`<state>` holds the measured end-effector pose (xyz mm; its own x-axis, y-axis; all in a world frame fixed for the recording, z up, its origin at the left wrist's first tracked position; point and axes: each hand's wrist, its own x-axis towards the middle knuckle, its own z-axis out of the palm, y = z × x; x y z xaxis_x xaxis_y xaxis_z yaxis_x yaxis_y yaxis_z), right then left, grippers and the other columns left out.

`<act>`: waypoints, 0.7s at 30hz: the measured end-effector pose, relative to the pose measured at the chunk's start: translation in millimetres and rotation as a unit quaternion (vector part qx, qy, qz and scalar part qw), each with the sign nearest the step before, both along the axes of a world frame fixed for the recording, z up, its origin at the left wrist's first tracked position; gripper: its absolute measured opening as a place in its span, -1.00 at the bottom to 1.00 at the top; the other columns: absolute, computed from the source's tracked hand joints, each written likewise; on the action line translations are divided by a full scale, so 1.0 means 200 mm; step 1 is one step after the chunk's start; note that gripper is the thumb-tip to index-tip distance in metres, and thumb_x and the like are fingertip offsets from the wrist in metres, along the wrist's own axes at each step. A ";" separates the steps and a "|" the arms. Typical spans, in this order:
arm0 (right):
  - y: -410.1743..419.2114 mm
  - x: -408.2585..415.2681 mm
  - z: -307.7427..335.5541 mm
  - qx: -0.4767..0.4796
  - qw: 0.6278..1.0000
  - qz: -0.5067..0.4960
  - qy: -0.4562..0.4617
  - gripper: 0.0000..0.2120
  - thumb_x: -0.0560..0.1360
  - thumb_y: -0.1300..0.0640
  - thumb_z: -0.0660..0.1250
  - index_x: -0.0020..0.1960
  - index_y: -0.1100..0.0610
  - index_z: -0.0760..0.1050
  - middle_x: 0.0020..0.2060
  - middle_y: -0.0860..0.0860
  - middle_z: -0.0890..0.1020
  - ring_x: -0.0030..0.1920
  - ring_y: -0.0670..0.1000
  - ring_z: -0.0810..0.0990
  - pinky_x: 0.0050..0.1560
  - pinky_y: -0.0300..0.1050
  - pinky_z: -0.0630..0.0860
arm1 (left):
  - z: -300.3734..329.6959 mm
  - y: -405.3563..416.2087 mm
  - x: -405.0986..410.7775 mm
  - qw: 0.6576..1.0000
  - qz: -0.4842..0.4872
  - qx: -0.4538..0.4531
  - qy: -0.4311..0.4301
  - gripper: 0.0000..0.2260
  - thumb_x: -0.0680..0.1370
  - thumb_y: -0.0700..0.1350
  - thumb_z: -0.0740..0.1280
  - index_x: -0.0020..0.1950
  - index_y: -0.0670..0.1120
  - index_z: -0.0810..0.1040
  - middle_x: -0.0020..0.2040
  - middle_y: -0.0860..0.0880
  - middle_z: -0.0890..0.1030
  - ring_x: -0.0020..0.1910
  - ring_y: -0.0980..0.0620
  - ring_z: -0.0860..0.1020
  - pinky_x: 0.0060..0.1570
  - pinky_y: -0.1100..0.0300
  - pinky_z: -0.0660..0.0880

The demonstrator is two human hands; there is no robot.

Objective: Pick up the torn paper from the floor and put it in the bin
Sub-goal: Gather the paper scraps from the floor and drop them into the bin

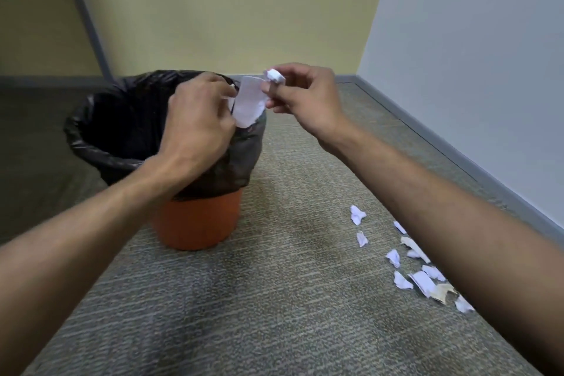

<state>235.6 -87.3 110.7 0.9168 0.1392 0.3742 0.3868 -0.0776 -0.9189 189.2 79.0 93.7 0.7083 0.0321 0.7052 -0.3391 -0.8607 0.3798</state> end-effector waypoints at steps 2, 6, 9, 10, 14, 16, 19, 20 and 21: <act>0.11 0.03 0.01 -0.005 1.000 0.014 0.009 -0.76 0.45 0.34 0.46 0.12 0.33 0.60 -0.29 0.10 0.66 -0.36 -0.03 0.65 -0.28 -0.22 0.59 | 0.02 0.09 0.00 1.000 0.020 -0.011 0.005 -0.73 0.47 -0.26 0.22 0.05 -0.19 0.68 0.10 -0.13 0.66 0.05 -0.20 0.61 0.07 -0.08 0.54; 0.24 0.06 0.01 -0.077 0.995 0.060 0.037 -0.58 0.43 0.28 0.51 0.26 0.24 0.53 -0.09 0.15 0.69 -0.27 0.06 0.71 -0.29 -0.22 0.57 | 0.04 0.20 0.01 0.996 0.074 -0.017 0.056 -0.73 0.55 -0.18 0.23 0.15 -0.05 0.66 0.23 -0.01 0.62 0.16 -0.20 0.58 0.19 -0.07 0.51; 0.23 0.04 0.01 -0.144 0.987 0.068 0.035 -0.46 0.42 0.16 0.53 0.36 0.16 0.46 0.07 0.08 0.61 -0.23 0.02 0.71 -0.31 -0.30 0.56 | 0.03 0.19 0.01 0.988 0.130 0.010 0.083 -0.71 0.57 -0.11 0.20 0.21 0.06 0.62 0.28 0.05 0.58 0.22 -0.22 0.54 0.17 -0.12 0.49; 0.21 0.04 0.01 -0.163 0.985 0.059 0.020 -0.49 0.44 0.12 0.51 0.34 0.16 0.47 0.09 0.08 0.60 -0.18 0.01 0.70 -0.33 -0.35 0.53 | 0.01 0.18 0.00 0.987 0.137 0.020 0.085 -0.71 0.58 -0.11 0.20 0.22 0.06 0.62 0.29 0.06 0.57 0.23 -0.21 0.53 0.13 -0.13 0.48; 0.07 0.01 -0.02 -0.184 0.982 0.016 -0.028 -0.68 0.51 0.04 0.42 0.21 0.16 0.57 0.04 0.03 0.66 -0.13 -0.07 0.69 -0.35 -0.42 0.48 | -0.09 0.08 -0.05 0.993 0.098 0.065 0.014 -0.73 0.57 -0.11 0.21 0.19 -0.06 0.61 0.21 -0.04 0.56 0.25 -0.13 0.44 -0.13 -0.10 0.50; -0.04 -0.01 -0.05 -0.191 0.981 -0.009 -0.043 -0.73 0.53 0.04 0.41 0.16 0.16 0.60 0.01 -0.01 0.68 -0.16 -0.12 0.69 -0.35 -0.43 0.47 | -0.14 0.02 -0.07 0.993 0.069 0.089 -0.024 -0.75 0.56 -0.09 0.22 0.15 -0.11 0.61 0.12 -0.08 0.57 0.18 -0.13 0.45 -0.23 -0.04 0.49; -0.24 -0.04 -0.13 -0.215 0.975 -0.045 -0.038 -0.73 0.53 0.02 0.40 0.17 0.13 0.60 0.03 -0.05 0.68 -0.20 -0.13 0.70 -0.32 -0.40 0.48 | -0.19 -0.08 -0.11 0.995 0.032 0.090 -0.039 -0.77 0.55 -0.08 0.26 0.09 -0.14 0.63 0.05 -0.09 0.58 0.09 -0.11 0.47 -0.25 0.02 0.47; -0.32 -0.04 -0.16 -0.229 0.971 -0.056 -0.033 -0.73 0.52 0.00 0.40 0.16 0.12 0.60 0.04 -0.07 0.68 -0.21 -0.13 0.71 -0.29 -0.37 0.49 | -0.21 -0.13 -0.12 0.996 0.020 0.084 -0.038 -0.78 0.55 -0.08 0.27 0.08 -0.15 0.63 0.04 -0.09 0.58 0.07 -0.10 0.47 -0.24 0.04 0.46; -0.40 -0.05 -0.20 -0.245 0.967 -0.068 -0.024 -0.73 0.52 -0.01 0.40 0.16 0.10 0.61 0.05 -0.08 0.68 -0.21 -0.13 0.71 -0.28 -0.35 0.51 | -0.23 -0.17 -0.13 0.996 0.010 0.079 -0.037 -0.78 0.55 -0.08 0.28 0.07 -0.15 0.63 0.04 -0.09 0.58 0.06 -0.09 0.47 -0.21 0.06 0.44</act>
